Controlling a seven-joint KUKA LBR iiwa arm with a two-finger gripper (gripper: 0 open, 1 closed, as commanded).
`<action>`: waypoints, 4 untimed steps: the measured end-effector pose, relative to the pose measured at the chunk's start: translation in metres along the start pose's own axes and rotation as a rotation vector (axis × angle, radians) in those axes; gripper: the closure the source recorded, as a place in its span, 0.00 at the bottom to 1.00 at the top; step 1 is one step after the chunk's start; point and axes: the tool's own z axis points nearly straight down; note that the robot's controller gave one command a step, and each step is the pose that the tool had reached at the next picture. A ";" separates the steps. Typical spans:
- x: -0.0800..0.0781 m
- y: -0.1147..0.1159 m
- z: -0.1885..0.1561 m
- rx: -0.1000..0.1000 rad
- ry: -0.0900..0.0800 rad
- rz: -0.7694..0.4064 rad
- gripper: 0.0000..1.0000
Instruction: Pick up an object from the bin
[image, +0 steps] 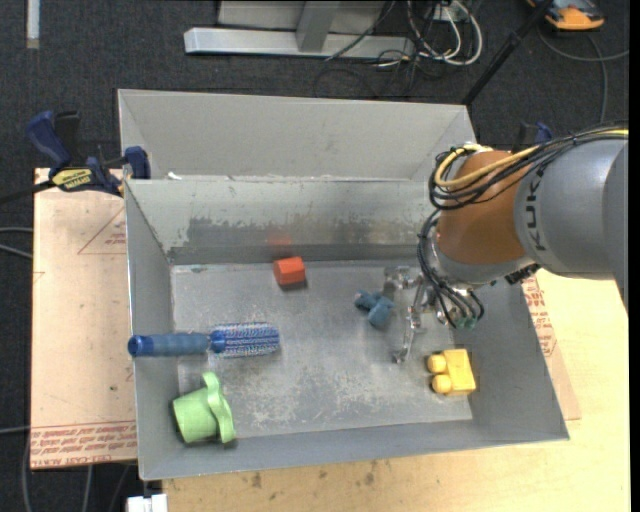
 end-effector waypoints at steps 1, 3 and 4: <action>-0.029 0.048 -0.007 -0.001 -0.013 -0.065 0.00; -0.006 0.029 -0.004 0.001 -0.007 -0.367 0.00; -0.007 0.028 -0.005 0.001 -0.008 -0.368 1.00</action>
Offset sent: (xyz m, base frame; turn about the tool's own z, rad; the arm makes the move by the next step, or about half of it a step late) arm 0.0268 0.0444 0.0060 -0.0595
